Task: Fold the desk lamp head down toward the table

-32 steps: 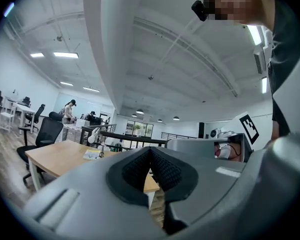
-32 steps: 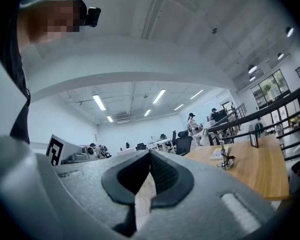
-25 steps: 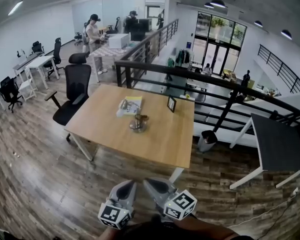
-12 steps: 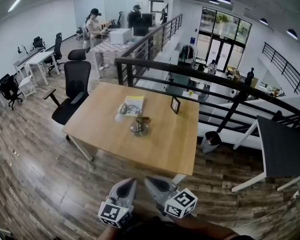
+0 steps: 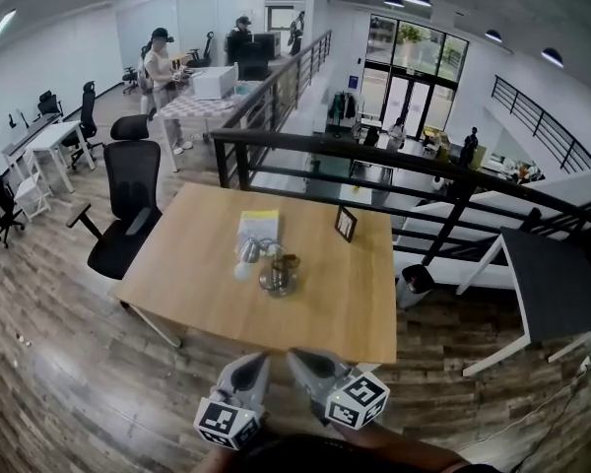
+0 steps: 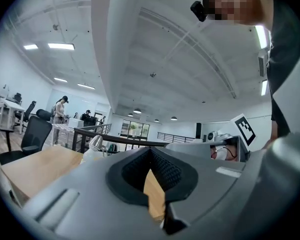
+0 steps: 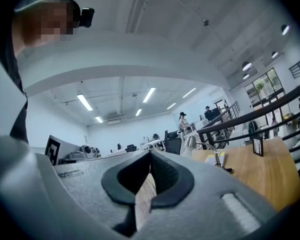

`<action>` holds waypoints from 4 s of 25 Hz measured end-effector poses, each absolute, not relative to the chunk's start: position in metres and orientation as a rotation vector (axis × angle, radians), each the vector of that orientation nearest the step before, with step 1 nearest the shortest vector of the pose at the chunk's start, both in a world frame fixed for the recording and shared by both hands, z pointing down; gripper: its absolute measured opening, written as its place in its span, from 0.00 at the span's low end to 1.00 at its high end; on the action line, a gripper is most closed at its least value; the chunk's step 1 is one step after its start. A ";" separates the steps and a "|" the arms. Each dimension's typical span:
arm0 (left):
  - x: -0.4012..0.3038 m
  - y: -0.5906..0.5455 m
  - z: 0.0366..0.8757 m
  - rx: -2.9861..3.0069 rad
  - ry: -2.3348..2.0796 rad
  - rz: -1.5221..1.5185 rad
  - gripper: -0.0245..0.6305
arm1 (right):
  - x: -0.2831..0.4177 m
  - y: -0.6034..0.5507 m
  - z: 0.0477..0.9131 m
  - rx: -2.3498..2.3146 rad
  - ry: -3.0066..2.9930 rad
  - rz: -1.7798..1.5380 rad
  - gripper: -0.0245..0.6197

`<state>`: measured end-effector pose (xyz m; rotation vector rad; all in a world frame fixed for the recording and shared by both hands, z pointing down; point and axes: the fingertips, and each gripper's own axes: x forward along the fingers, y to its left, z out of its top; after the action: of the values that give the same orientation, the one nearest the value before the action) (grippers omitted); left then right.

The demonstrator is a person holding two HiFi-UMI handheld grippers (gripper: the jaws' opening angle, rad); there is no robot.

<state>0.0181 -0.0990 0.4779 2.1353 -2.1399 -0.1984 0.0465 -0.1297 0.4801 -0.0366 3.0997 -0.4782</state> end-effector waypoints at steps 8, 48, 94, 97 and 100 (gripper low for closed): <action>-0.062 -0.095 0.468 2.213 -2.069 -0.172 0.04 | -0.033 -0.128 0.471 -0.148 3.084 -0.484 0.04; -0.210 -0.259 0.479 2.208 -2.011 -0.144 0.04 | -0.187 -0.310 0.515 -0.303 3.211 -0.574 0.35; -0.274 -0.278 0.524 2.549 -1.245 0.014 0.04 | -0.222 -0.270 0.726 -1.094 3.503 -0.572 0.31; -0.279 -0.275 0.527 2.546 -1.251 0.043 0.04 | -0.225 -0.284 0.758 -1.180 3.532 -0.533 0.30; -0.281 -0.272 0.528 2.540 -1.255 0.067 0.04 | -0.226 -0.294 0.778 -1.225 3.560 -0.476 0.28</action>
<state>-0.2808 -0.2720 0.5279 2.5395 -1.2551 0.0675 -0.2262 -0.2940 0.7779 -1.2246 3.5596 -0.4755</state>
